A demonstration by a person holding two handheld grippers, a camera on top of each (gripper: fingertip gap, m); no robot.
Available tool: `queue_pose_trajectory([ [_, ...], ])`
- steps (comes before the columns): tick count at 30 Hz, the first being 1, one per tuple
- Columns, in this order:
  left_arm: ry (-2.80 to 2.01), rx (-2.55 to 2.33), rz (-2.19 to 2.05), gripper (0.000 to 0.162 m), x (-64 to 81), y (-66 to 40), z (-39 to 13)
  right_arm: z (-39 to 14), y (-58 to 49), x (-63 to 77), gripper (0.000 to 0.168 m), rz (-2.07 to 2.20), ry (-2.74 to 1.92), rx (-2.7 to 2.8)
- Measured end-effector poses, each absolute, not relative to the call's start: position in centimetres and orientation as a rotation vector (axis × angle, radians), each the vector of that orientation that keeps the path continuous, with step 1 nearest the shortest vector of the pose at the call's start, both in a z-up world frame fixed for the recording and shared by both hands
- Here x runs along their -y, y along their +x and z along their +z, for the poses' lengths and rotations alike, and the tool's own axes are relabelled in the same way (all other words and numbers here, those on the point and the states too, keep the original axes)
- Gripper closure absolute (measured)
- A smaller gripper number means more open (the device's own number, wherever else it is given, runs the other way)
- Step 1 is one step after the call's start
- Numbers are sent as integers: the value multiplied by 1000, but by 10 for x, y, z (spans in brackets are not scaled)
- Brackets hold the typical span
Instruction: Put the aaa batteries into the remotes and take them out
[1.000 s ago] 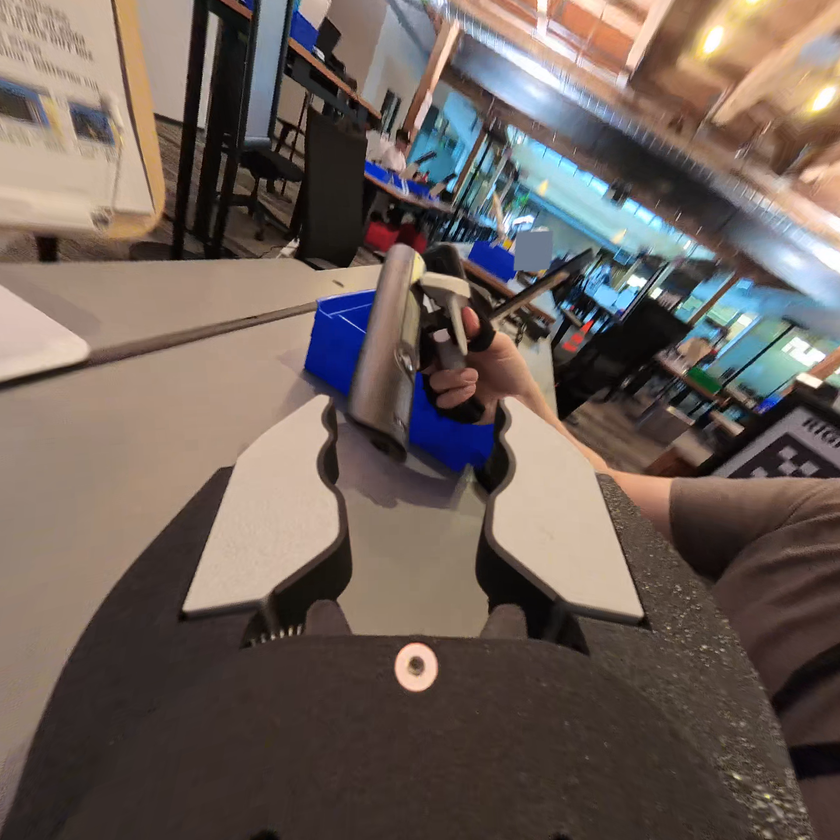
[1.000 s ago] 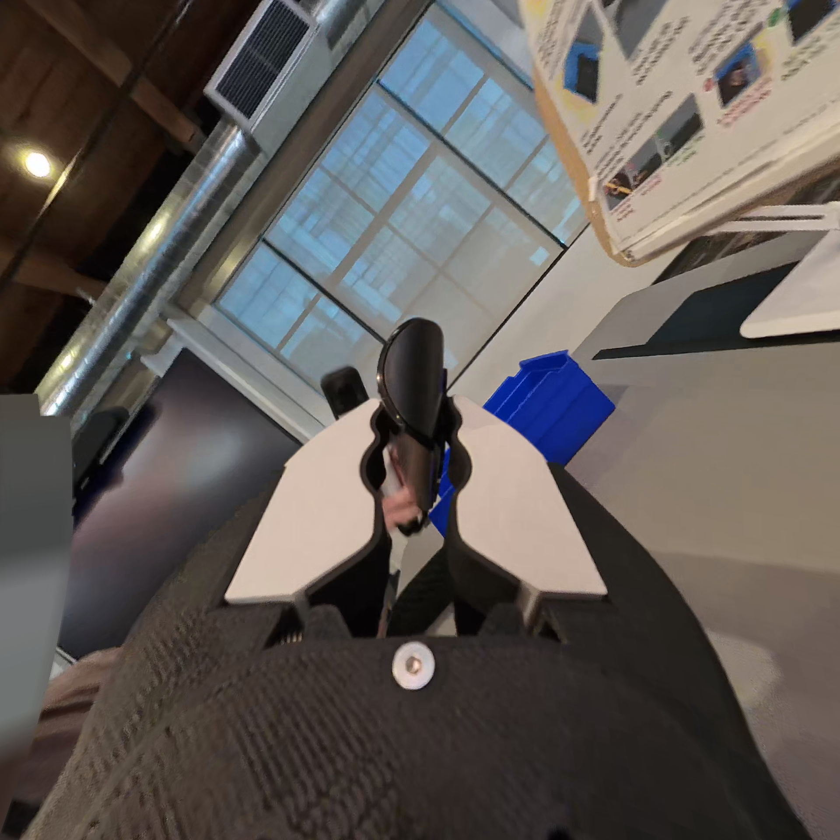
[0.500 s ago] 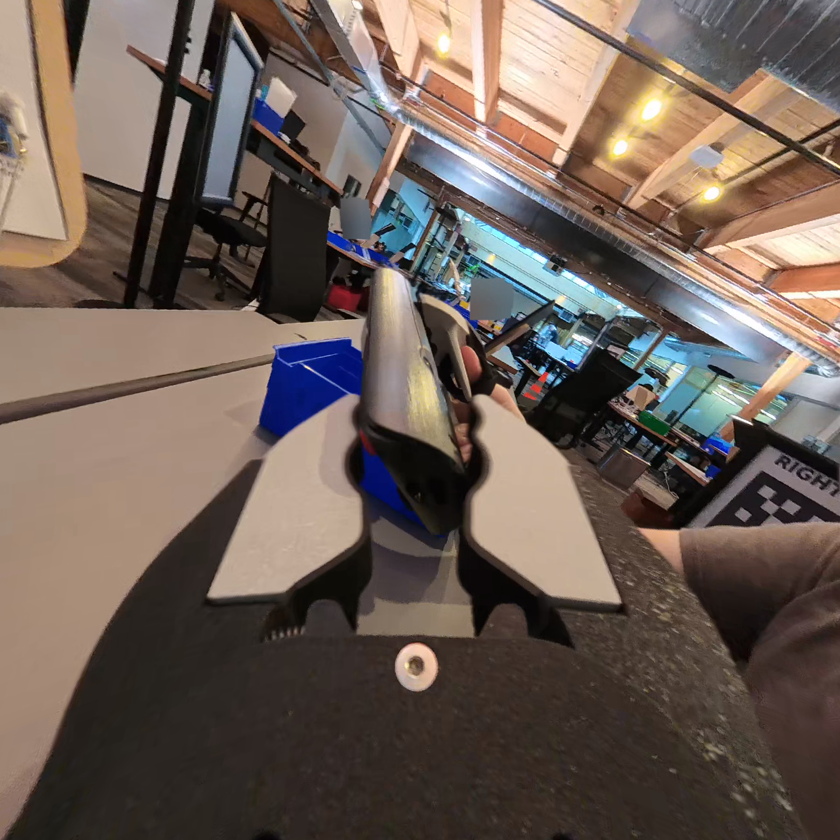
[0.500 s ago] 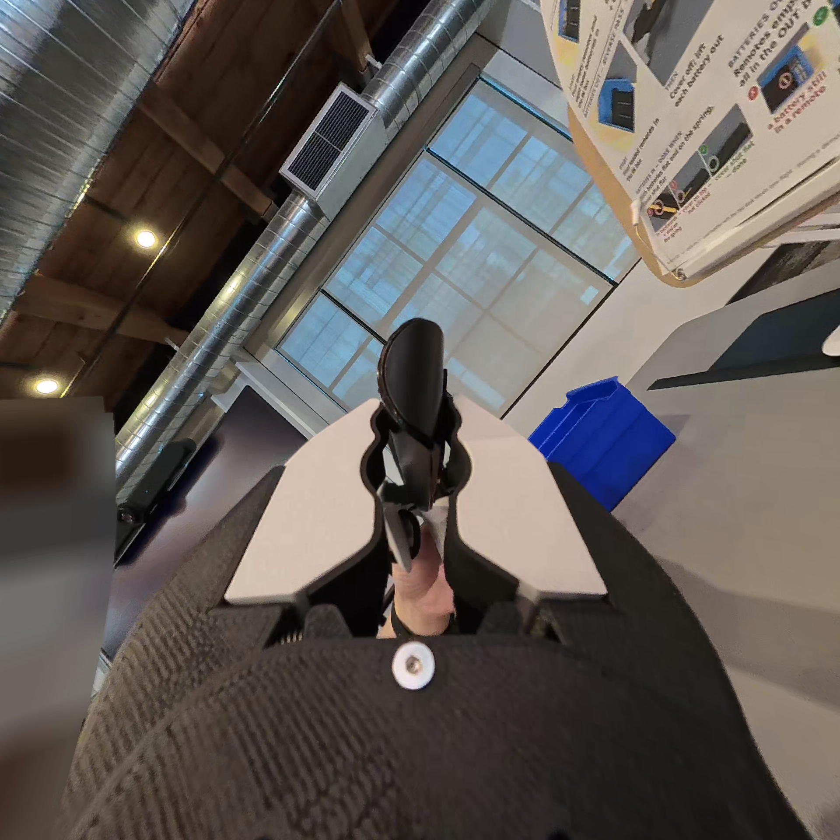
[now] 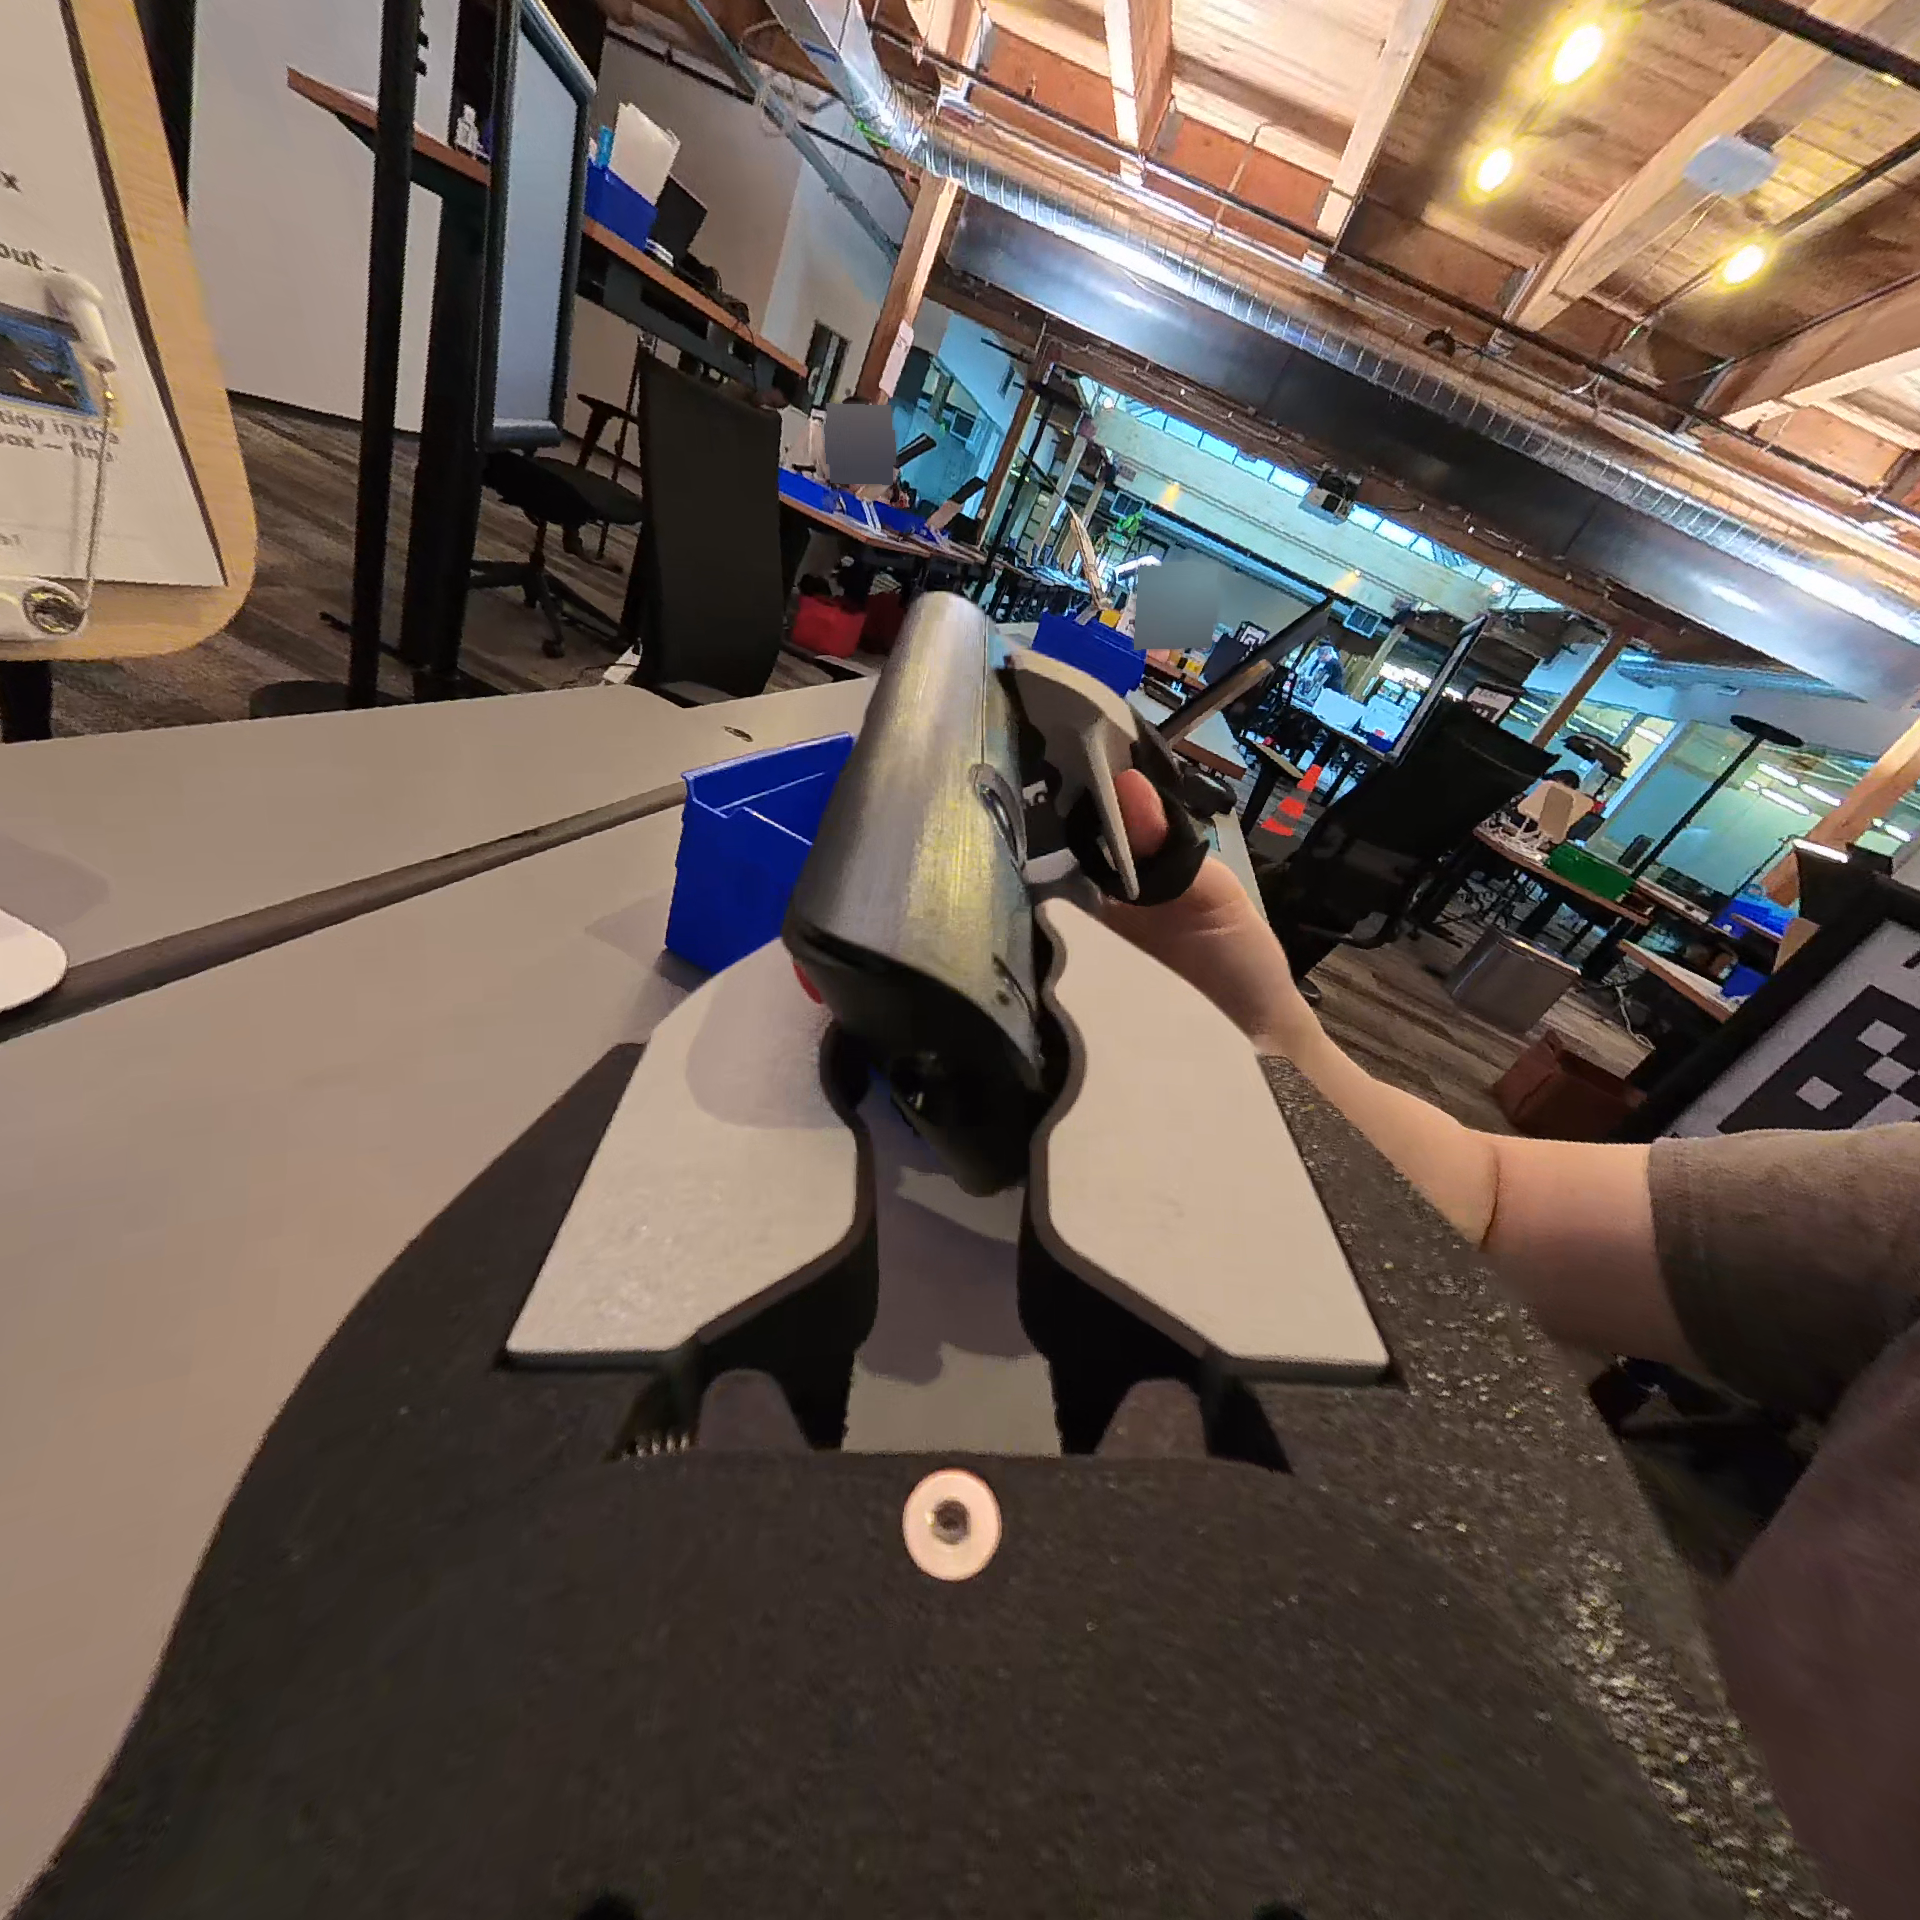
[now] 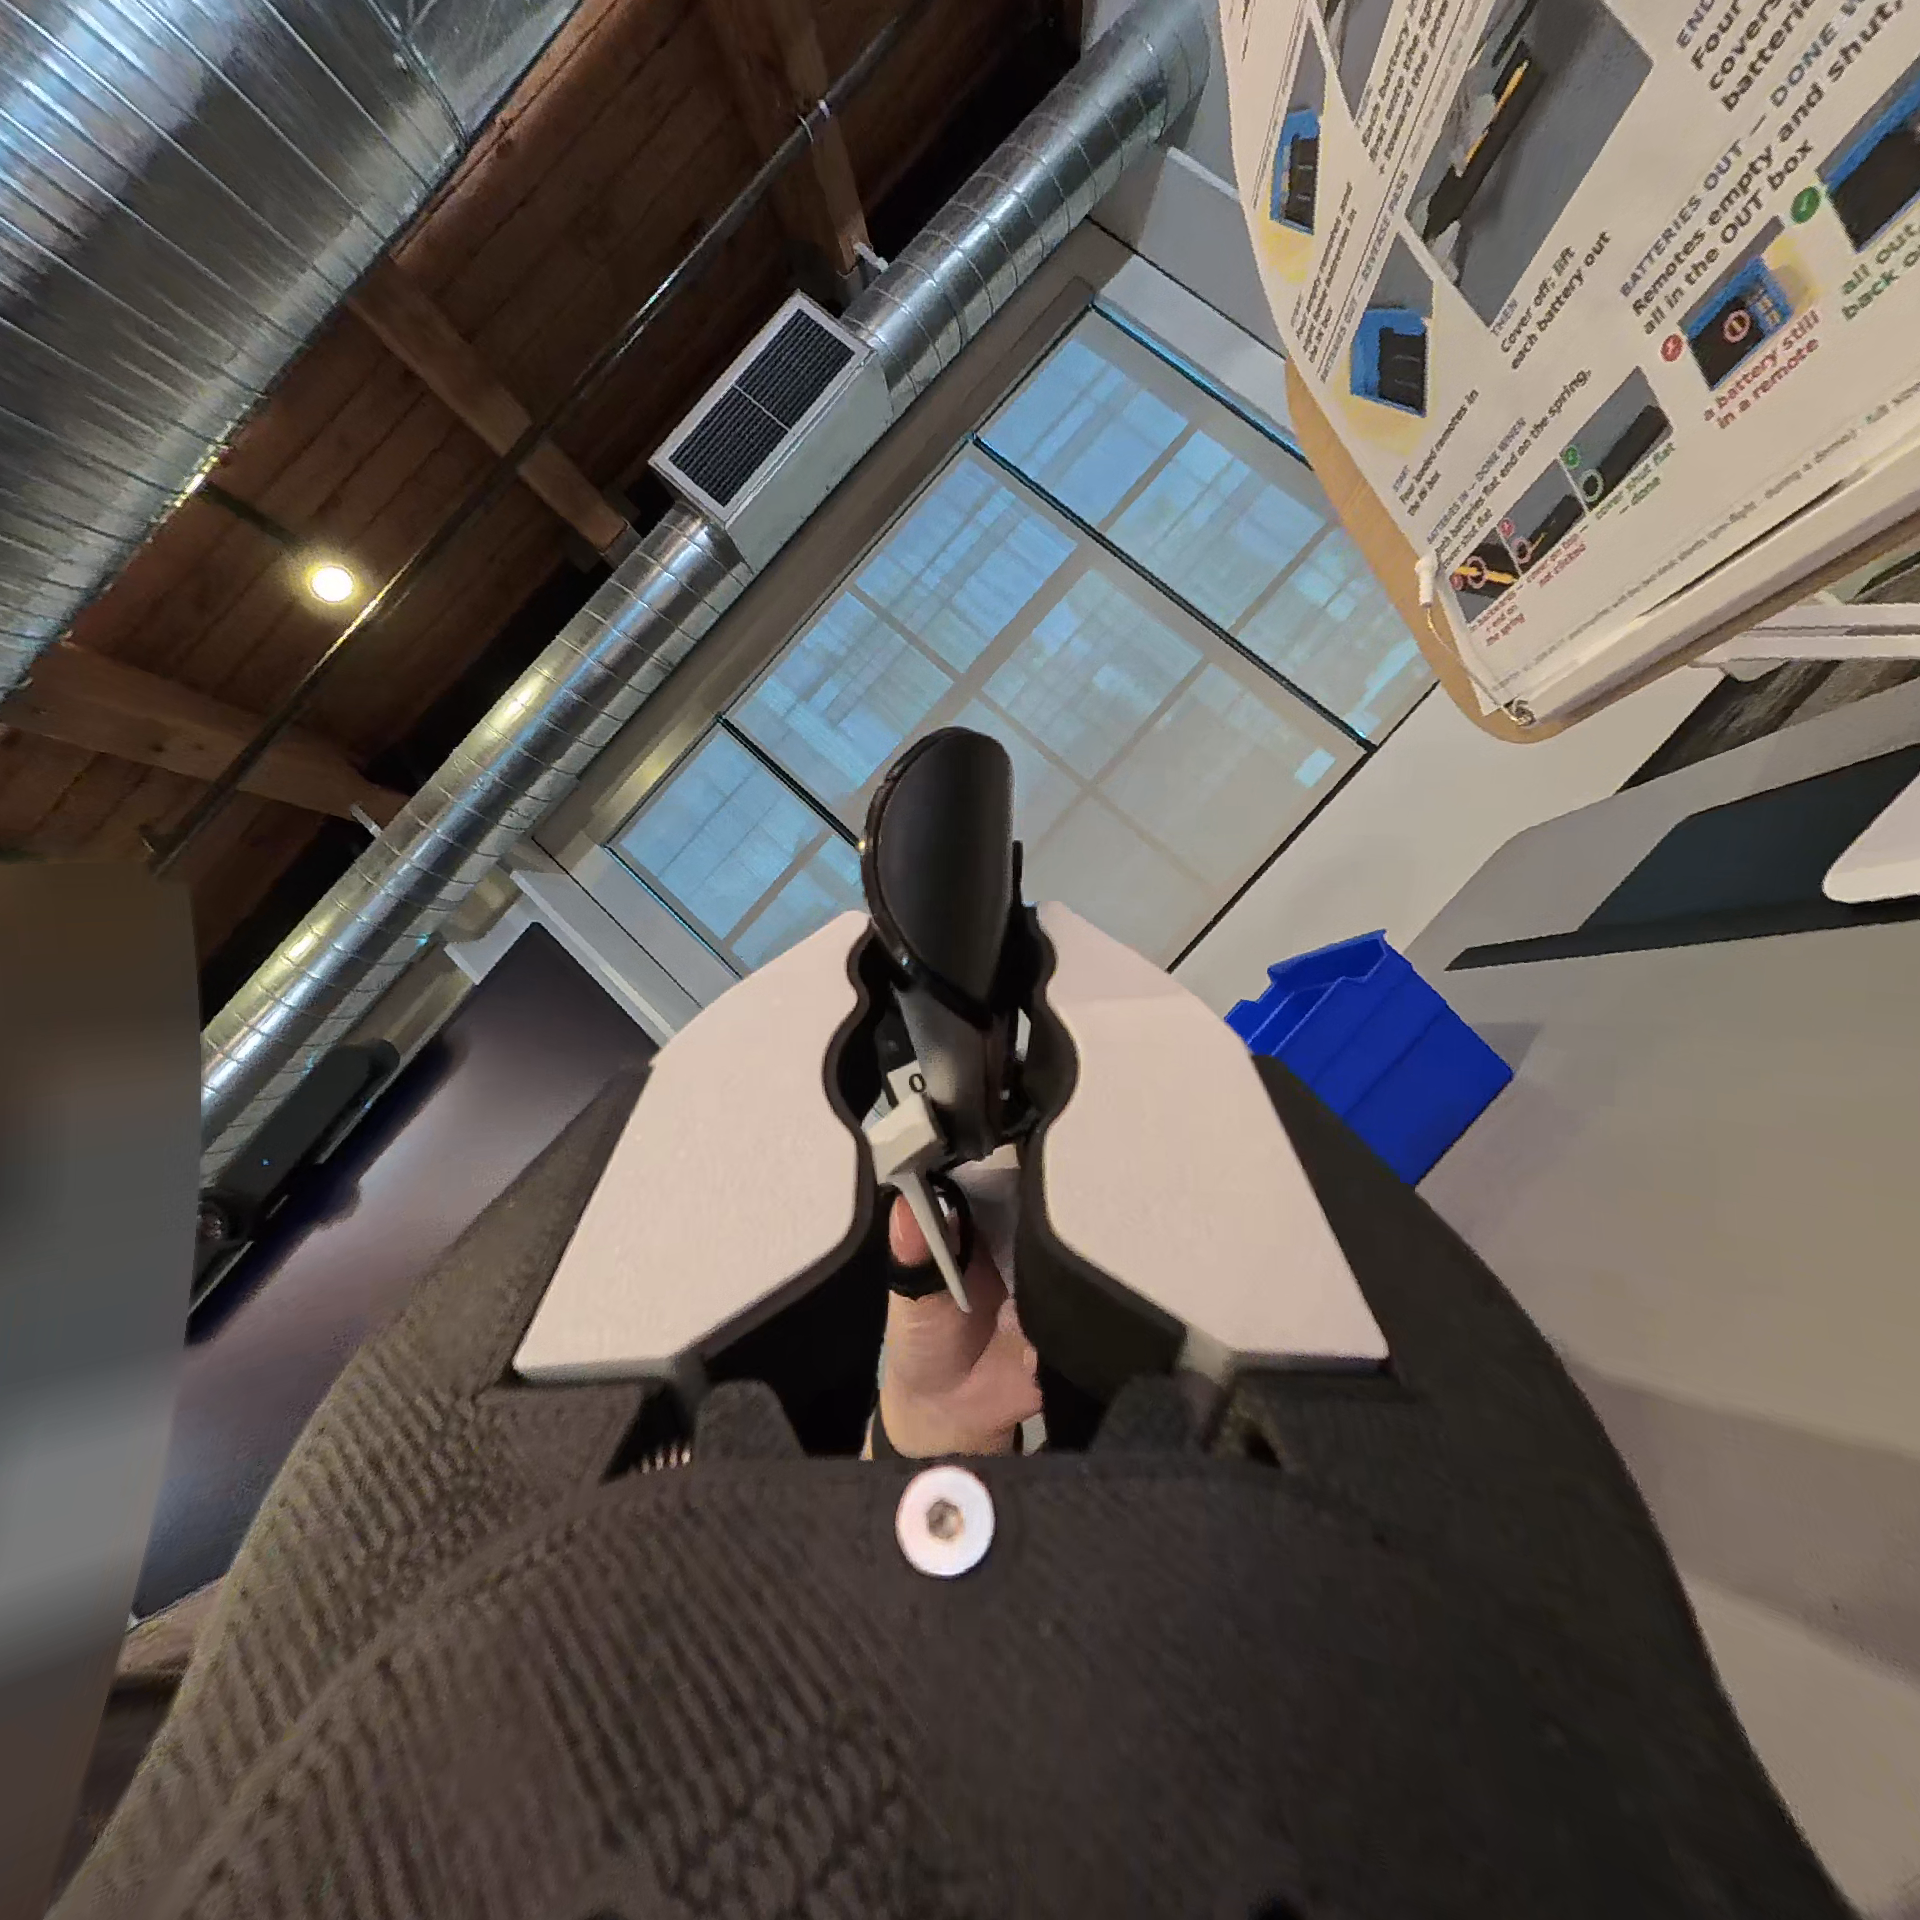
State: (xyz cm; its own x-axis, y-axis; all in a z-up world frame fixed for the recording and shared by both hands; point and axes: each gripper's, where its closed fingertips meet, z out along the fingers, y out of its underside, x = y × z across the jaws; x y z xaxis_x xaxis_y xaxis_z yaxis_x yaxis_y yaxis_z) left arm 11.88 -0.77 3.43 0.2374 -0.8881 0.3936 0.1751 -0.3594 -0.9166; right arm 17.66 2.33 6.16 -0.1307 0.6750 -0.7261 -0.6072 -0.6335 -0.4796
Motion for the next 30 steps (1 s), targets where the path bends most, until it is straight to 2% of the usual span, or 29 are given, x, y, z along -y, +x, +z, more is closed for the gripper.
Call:
queue_pose_trajectory([
  [9,-1563,-765,-1314,131,2,121,28,59,178,-25,144,1838,-1255,71],
  [30,-1550,-876,-1411,136,-3,117,22,51,175,-24,143,1769,-1243,75],
])
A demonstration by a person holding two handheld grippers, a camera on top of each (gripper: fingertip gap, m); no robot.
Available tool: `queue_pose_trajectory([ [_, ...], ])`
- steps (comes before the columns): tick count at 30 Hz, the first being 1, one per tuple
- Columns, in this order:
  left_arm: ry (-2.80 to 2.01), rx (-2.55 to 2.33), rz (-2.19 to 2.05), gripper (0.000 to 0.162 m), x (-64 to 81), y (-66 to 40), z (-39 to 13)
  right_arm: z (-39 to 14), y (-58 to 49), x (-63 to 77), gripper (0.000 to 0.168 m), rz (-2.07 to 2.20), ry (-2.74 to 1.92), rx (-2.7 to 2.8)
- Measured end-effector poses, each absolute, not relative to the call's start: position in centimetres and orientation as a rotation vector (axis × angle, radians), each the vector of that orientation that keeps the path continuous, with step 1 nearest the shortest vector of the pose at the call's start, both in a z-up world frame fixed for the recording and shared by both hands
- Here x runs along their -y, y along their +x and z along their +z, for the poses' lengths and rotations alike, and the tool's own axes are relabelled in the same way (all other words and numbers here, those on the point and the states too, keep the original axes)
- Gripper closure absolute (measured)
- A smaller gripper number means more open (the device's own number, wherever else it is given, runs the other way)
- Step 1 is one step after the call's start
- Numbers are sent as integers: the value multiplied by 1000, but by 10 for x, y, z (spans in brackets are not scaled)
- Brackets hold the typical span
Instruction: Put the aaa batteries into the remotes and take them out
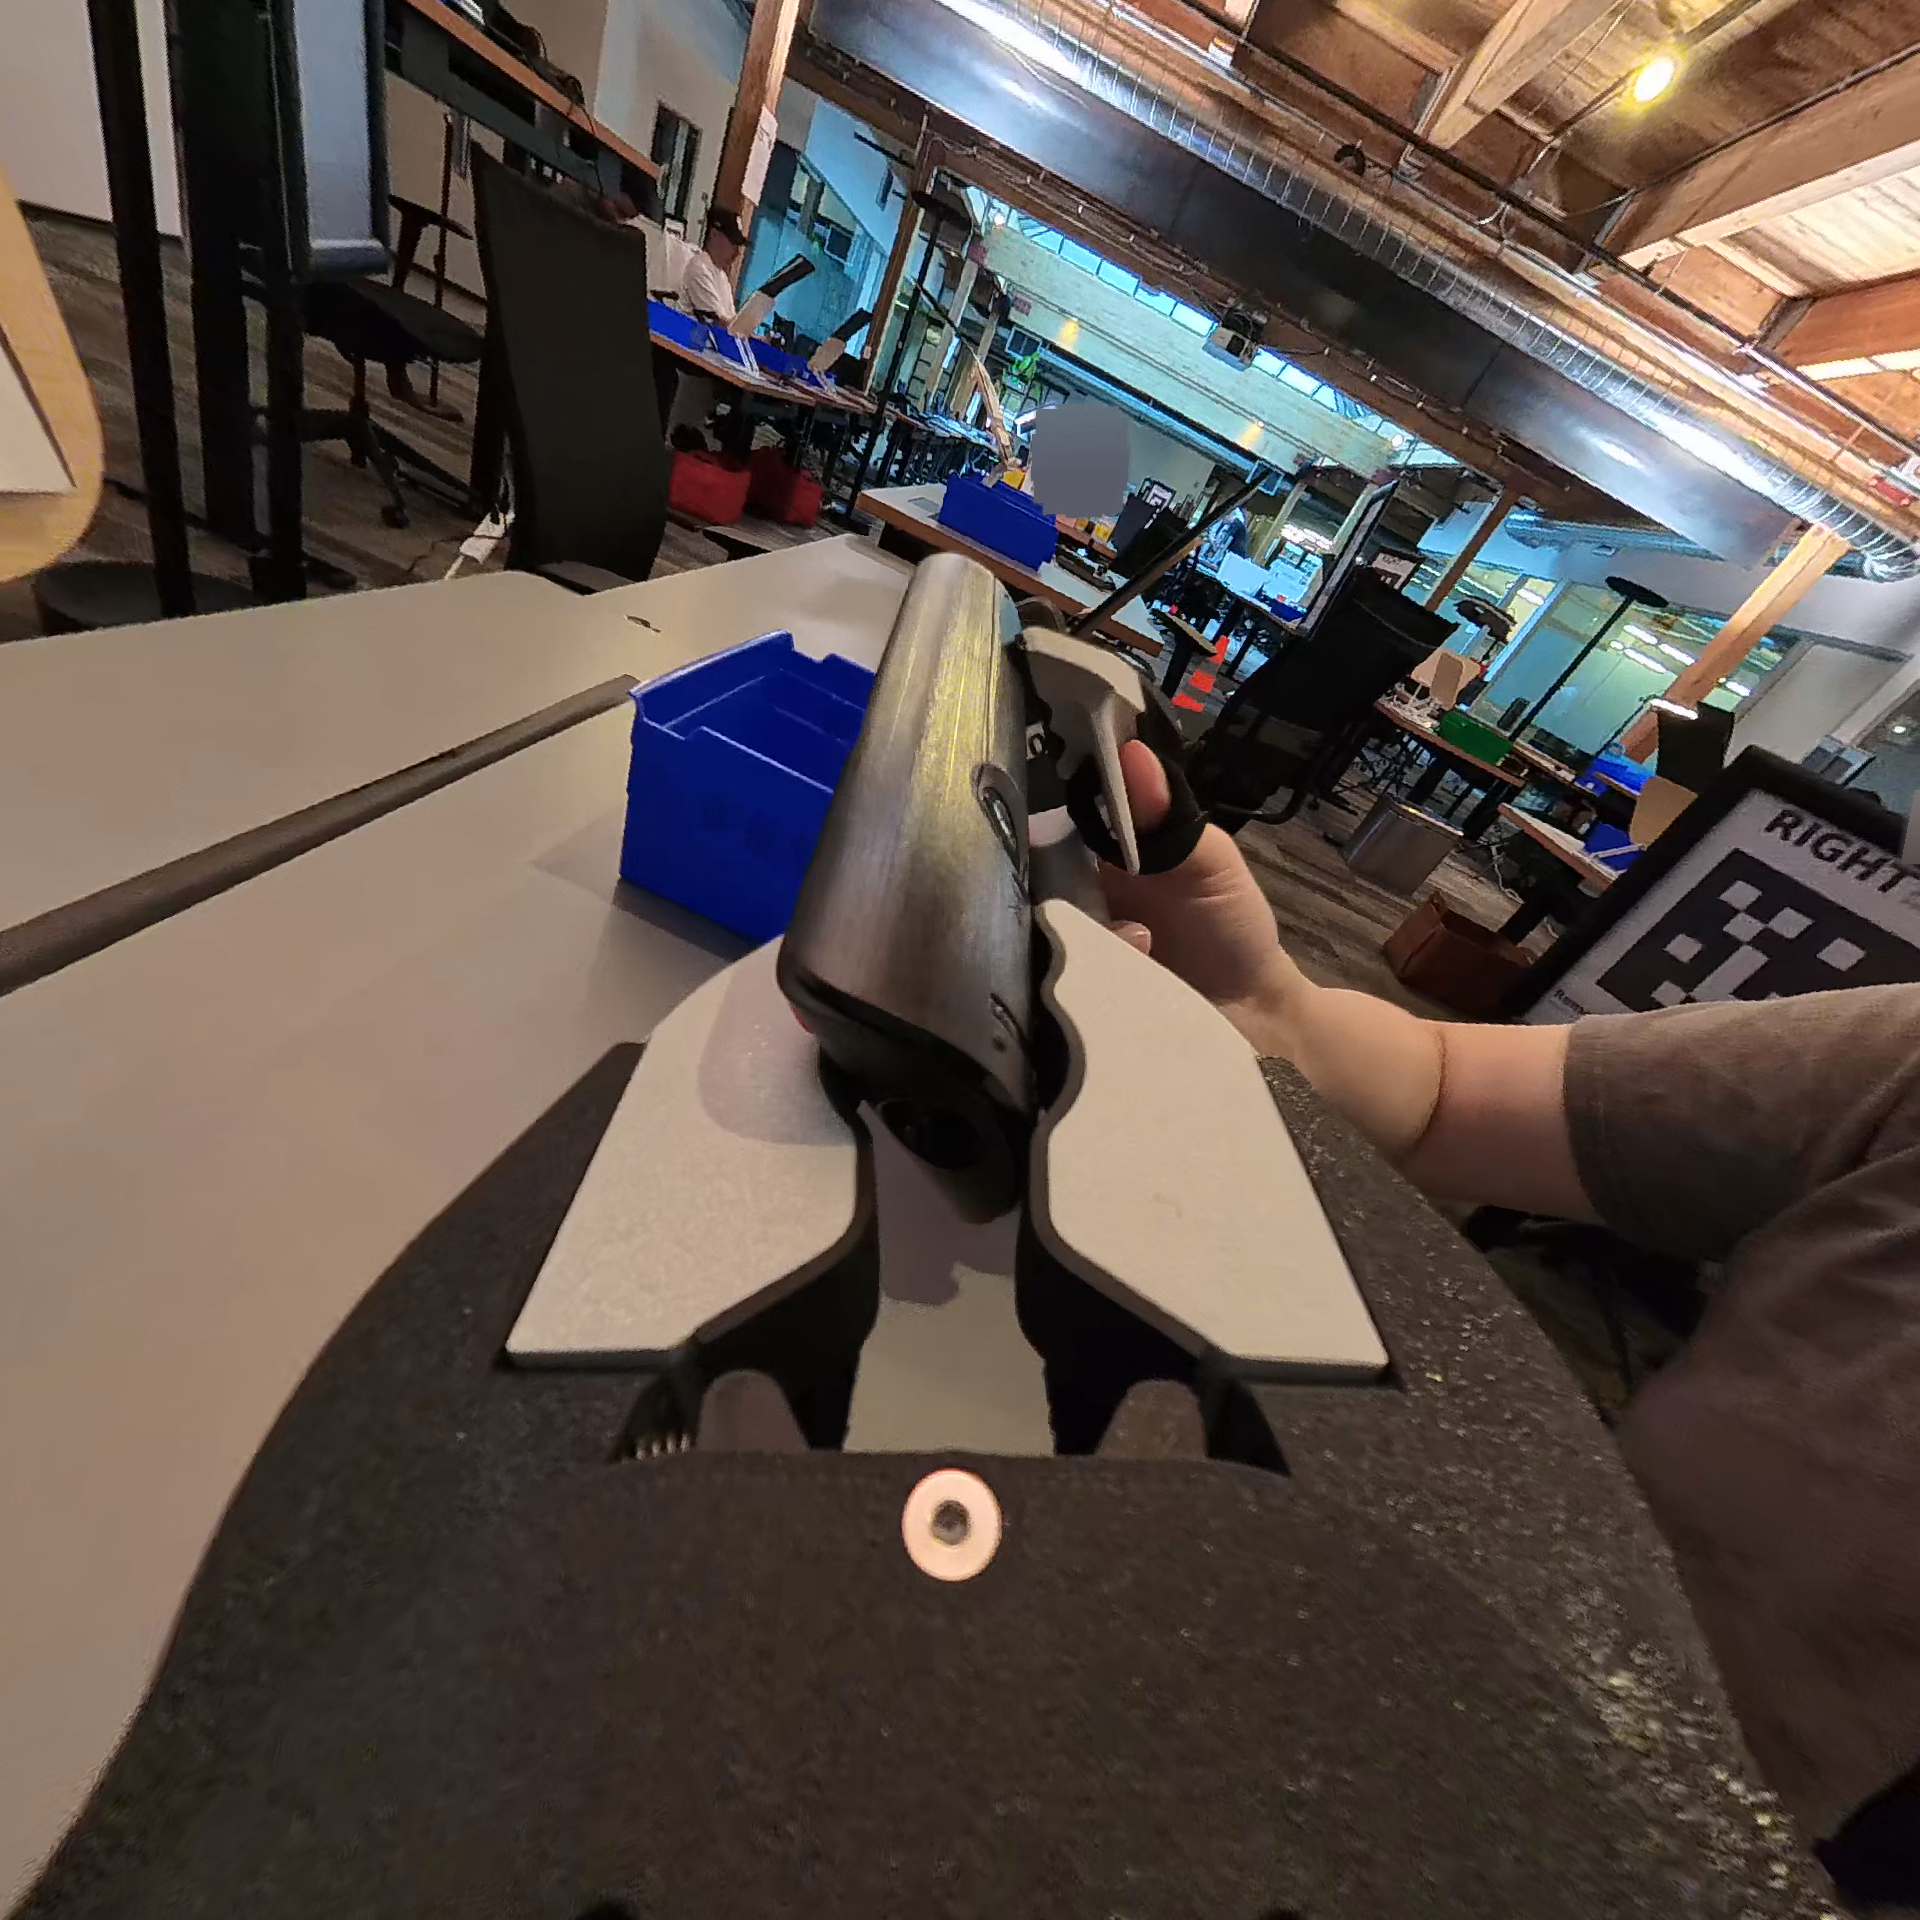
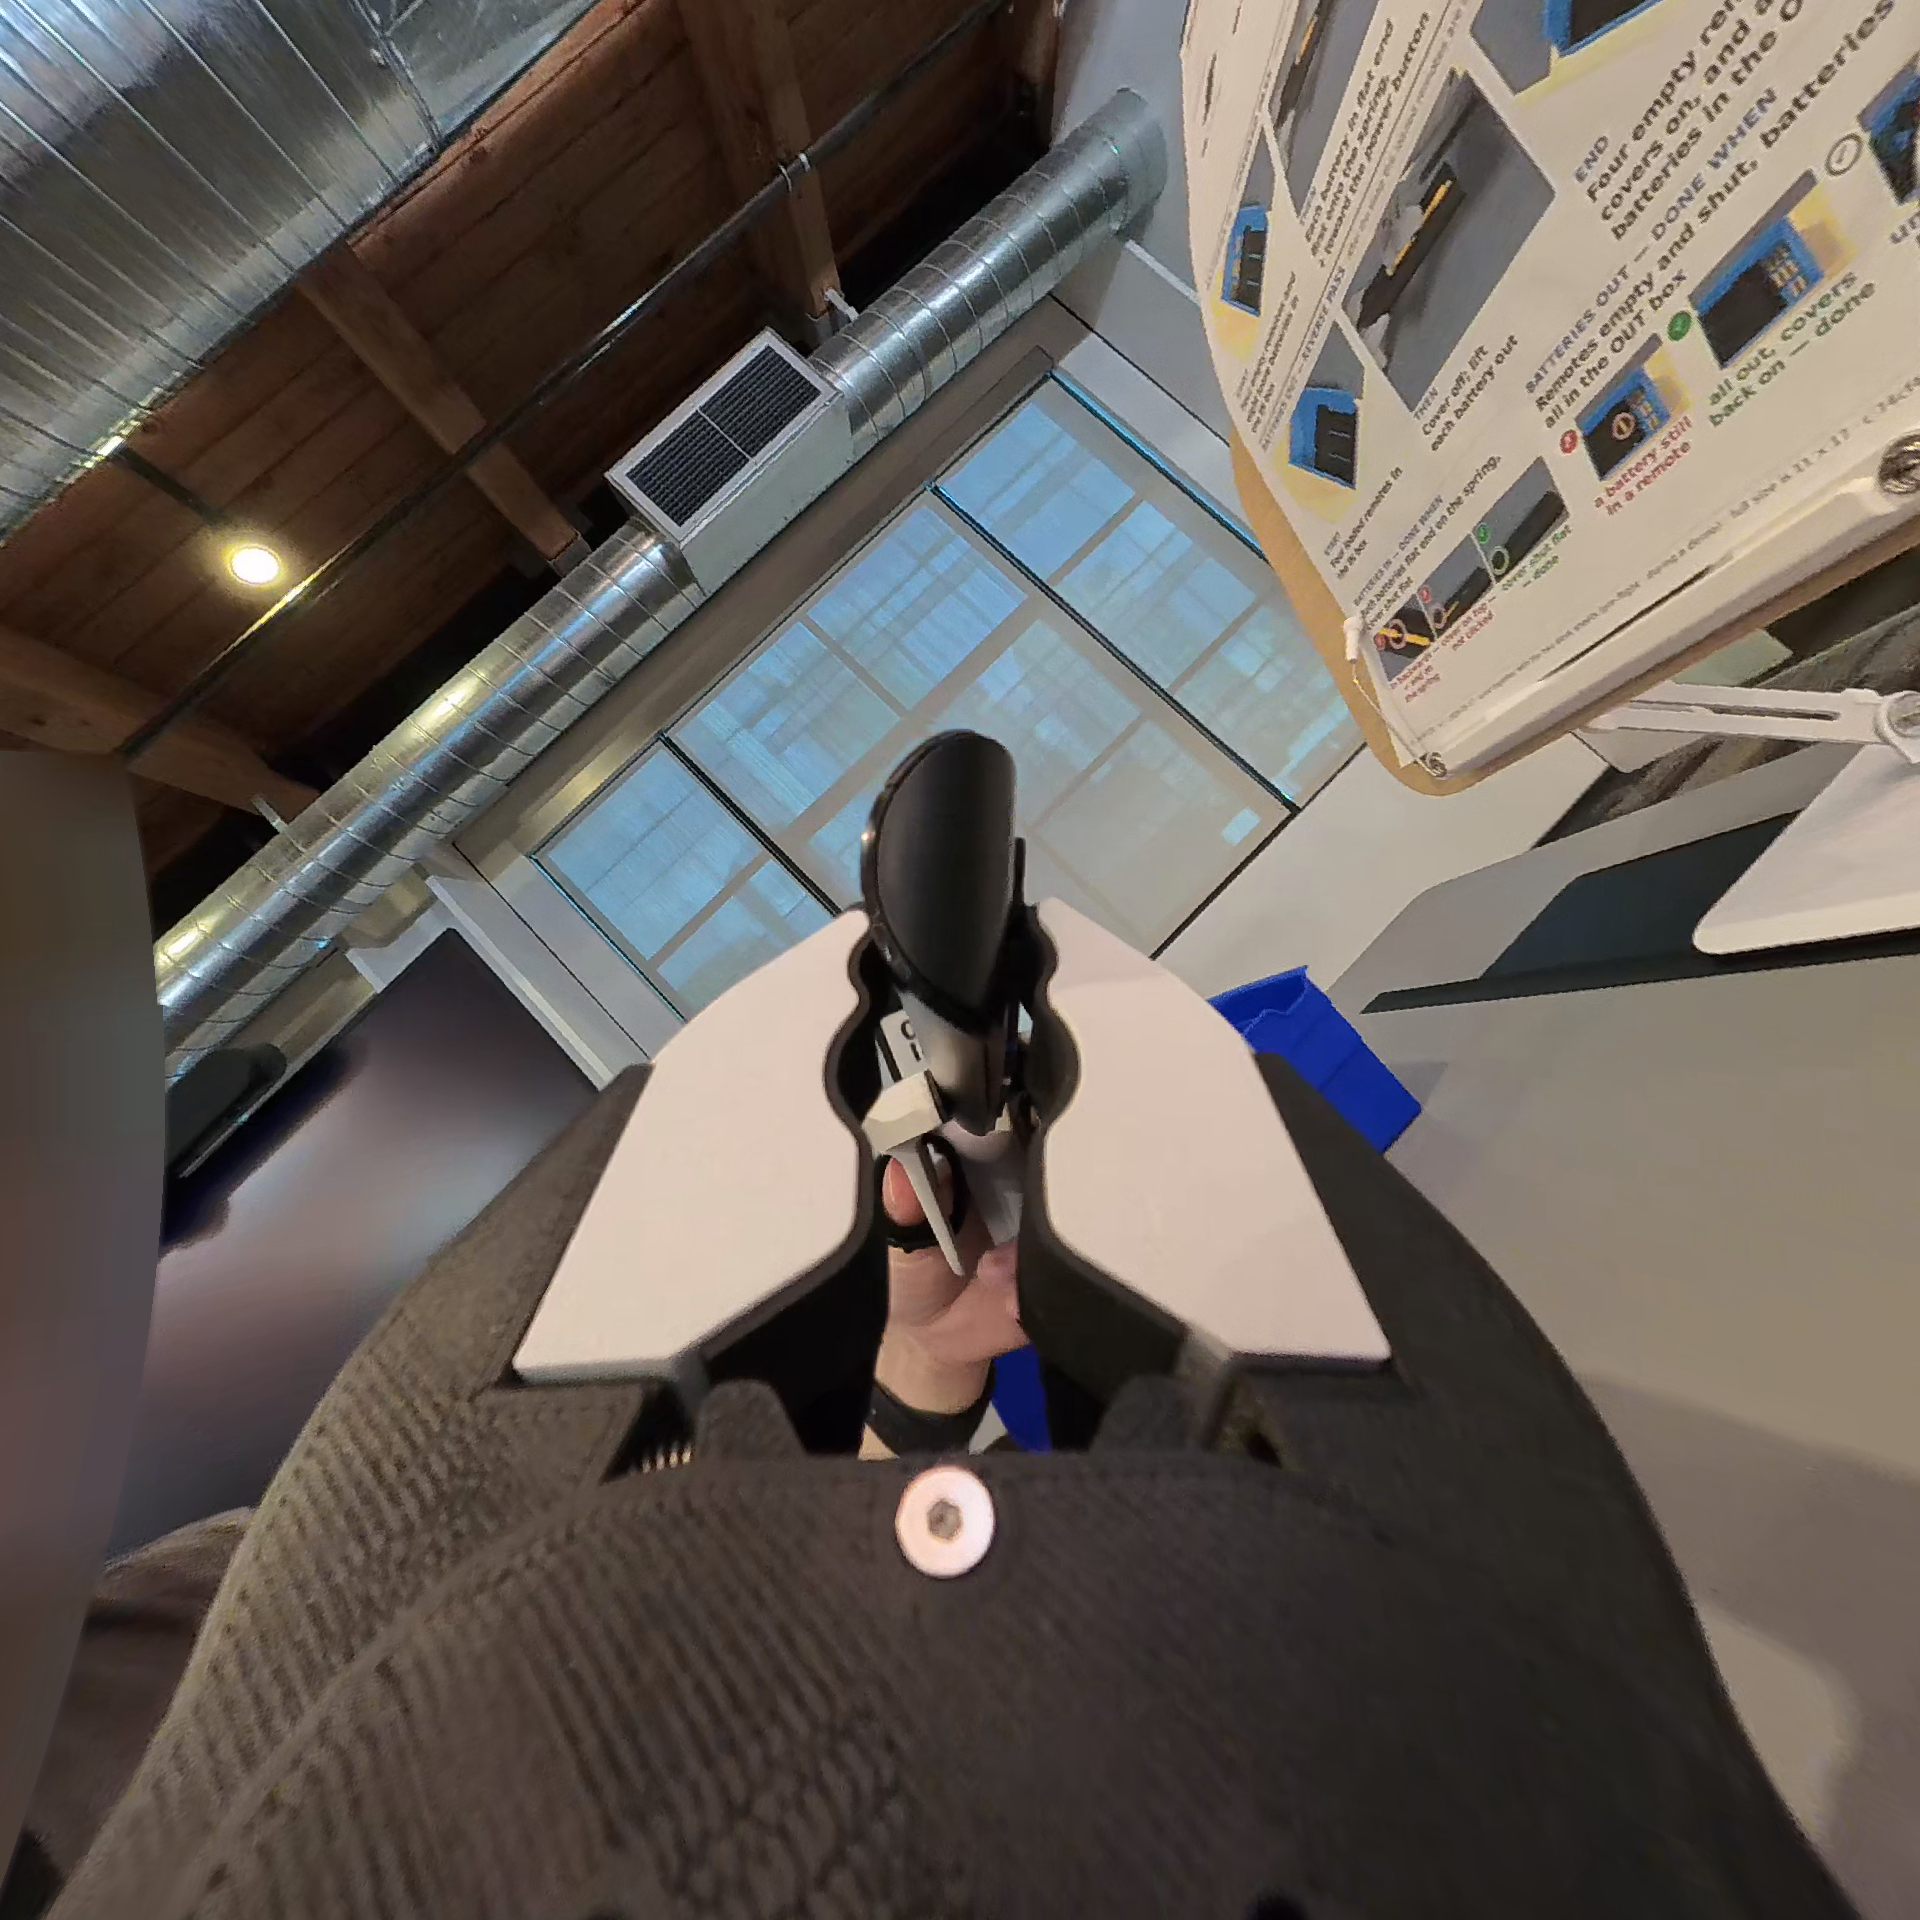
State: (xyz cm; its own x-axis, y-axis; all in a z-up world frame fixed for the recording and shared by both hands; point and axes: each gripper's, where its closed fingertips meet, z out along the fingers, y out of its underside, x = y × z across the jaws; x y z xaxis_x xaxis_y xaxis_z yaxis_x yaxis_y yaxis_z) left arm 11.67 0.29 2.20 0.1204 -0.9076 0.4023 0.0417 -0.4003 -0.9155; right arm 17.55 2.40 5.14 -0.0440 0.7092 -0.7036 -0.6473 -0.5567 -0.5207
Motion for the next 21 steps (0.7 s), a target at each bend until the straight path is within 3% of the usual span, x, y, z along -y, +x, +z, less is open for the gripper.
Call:
queue_pose_trajectory([
  [5,-1541,-827,-1498,137,-6,108,24,51,167,-24,144,1696,-1341,184],
  [6,-1538,-791,-1494,137,-10,106,26,51,166,-26,139,1653,-1377,218],
  [11,-1557,-734,-1267,137,-31,89,22,51,182,-45,86,1140,-1627,341],
  [16,-1537,-752,-1096,137,-33,85,29,61,155,-56,61,740,-1742,507],
  [21,-1502,-762,-1005,137,-27,83,38,54,127,-59,53,521,-1841,606],
])
